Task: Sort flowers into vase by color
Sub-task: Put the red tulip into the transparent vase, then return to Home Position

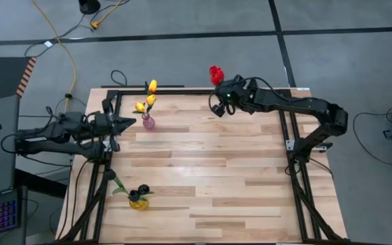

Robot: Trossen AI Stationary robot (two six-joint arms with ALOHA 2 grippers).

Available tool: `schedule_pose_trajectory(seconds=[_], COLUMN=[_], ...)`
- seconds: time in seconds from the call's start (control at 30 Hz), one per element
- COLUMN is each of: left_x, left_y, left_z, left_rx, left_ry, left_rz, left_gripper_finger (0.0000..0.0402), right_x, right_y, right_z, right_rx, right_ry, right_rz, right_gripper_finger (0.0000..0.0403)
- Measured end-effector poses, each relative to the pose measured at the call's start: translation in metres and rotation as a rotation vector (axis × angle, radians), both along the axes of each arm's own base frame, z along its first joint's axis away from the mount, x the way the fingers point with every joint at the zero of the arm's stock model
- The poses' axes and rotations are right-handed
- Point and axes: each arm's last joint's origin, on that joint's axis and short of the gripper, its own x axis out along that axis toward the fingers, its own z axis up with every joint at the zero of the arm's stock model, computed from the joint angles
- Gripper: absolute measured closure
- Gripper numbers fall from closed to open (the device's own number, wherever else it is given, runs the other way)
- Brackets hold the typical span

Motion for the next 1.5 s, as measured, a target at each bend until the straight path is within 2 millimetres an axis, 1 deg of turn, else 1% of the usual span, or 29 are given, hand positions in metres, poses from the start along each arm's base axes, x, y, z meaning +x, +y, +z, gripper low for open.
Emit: schedule_pose_trajectory(seconds=[0.1,0.2,0.53,0.63,0.93,1.1,1.23,1.37,1.5], left_x=[0.004,0.006,0.006,0.006,0.007,0.007,0.007,0.007,0.007], left_y=[0.0,0.0,0.0,0.0,-0.001,-0.001,-0.001,-0.001,-0.001], left_z=[-0.006,-0.008,-0.006,-0.006,-0.006,-0.006,-0.006,-0.006,-0.006], left_rx=[-0.004,-0.006,0.004,0.002,-0.007,-0.025,-0.029,-0.03,-0.03], left_ry=[-0.007,-0.026,-0.052,-0.051,-0.052,-0.057,-0.058,-0.059,-0.061], left_rz=[0.0,0.0,0.0,-0.001,-0.027,-0.025,-0.025,-0.025,-0.024], left_gripper_finger=[0.0401,0.0401,0.0402,0.0402,0.0401,0.0401,0.0401,0.0401,0.0401], right_x=[0.002,0.001,0.0,0.0,0.0,-0.002,-0.009,-0.027,-0.053], right_y=[-0.004,-0.005,-0.004,-0.004,-0.003,-0.001,0.008,0.021,0.033], right_z=[-0.006,-0.008,-0.005,-0.005,-0.005,-0.004,0.009,0.03,0.048], right_rx=[0.009,0.013,0.009,0.009,0.01,0.012,0.001,-0.004,0.008], right_ry=[0.025,0.037,0.029,0.027,0.031,0.034,0.015,-0.029,-0.049], right_rz=[-0.01,-0.015,-0.014,-0.014,-0.012,-0.008,0.012,0.026,0.026], right_gripper_finger=[0.0359,0.0359,0.0355,0.0342,0.0283,0.0274,0.0276,0.0275,0.0275])
